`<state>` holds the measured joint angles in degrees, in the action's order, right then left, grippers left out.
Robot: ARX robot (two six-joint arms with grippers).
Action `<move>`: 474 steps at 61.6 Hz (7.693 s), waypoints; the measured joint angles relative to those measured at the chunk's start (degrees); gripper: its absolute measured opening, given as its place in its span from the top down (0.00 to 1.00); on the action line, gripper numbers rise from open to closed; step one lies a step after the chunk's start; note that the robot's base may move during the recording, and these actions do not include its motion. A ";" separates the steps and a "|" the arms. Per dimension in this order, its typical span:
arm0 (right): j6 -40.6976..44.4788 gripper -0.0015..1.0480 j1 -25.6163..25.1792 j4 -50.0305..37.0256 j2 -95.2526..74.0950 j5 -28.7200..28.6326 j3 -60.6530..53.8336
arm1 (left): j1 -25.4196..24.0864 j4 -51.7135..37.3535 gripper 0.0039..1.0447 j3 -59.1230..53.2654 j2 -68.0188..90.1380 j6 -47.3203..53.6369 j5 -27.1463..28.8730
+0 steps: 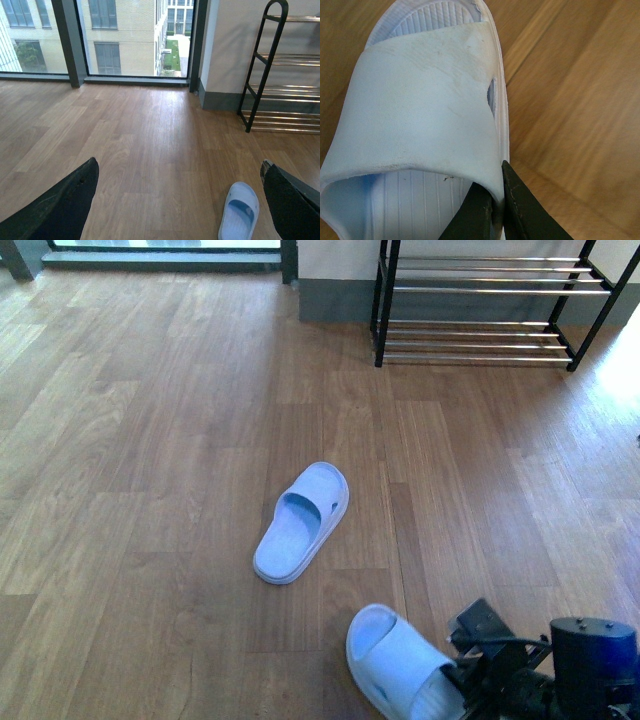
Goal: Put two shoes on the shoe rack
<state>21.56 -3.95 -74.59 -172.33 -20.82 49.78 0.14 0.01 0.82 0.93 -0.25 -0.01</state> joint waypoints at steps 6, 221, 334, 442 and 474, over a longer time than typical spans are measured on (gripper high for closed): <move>-4.98 0.98 -2.43 -3.45 7.30 3.19 -4.79 | 0.00 0.00 0.09 0.00 0.00 0.00 0.00; -22.01 0.98 -29.22 56.52 129.00 1.90 -44.30 | -10.95 -65.07 0.09 38.36 161.94 28.52 1.27; -22.01 0.98 -29.22 56.52 129.00 1.90 -44.30 | -7.65 -70.16 0.98 32.15 154.75 25.00 -4.20; -22.01 0.98 -29.22 56.52 129.00 1.92 -44.30 | 2.08 7.48 0.98 15.47 25.68 3.76 10.58; -22.01 0.98 -29.22 56.52 129.04 1.95 -44.30 | 2.12 7.48 0.98 15.45 25.68 3.72 10.54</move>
<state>-0.45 -33.17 -18.06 -43.29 -18.87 5.48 2.26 7.49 16.27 26.61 3.46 10.52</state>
